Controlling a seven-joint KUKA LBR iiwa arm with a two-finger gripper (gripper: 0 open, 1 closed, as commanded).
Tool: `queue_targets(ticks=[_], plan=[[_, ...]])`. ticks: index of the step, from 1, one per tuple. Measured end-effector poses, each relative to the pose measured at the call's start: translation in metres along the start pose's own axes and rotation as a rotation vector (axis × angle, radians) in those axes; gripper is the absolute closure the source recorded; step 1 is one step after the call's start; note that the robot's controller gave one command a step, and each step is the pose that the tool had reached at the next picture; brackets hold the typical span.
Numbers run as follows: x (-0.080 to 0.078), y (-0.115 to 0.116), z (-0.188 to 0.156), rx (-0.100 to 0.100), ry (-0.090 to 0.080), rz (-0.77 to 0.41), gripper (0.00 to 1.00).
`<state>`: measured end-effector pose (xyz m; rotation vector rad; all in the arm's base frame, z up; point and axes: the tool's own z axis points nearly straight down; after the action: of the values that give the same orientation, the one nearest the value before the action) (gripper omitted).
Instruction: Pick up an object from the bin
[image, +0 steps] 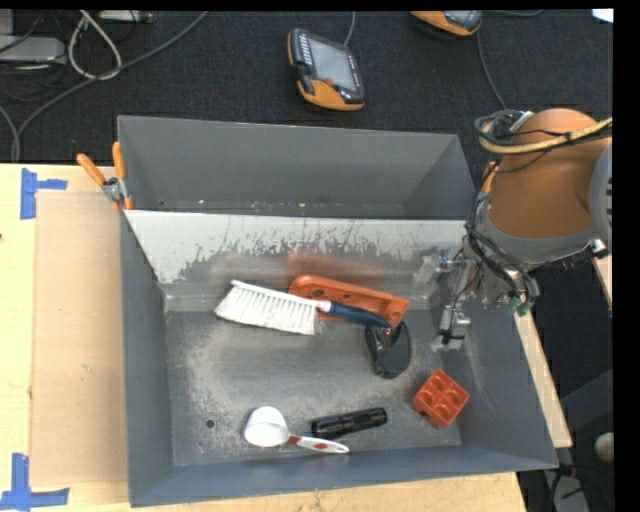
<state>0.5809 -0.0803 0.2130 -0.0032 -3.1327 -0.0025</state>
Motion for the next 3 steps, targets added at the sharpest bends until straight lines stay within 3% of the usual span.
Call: queue_targets(ticks=[1, 2, 3], plan=[[-0.001, 0.001, -0.003, 0.001, -0.006, -0.003, 0.00], [0.079, -0.074, 0.060, -0.001, 0.005, -0.157, 0.00], [0.080, -0.066, 0.062, -0.002, -0.008, -0.062, 0.00]])
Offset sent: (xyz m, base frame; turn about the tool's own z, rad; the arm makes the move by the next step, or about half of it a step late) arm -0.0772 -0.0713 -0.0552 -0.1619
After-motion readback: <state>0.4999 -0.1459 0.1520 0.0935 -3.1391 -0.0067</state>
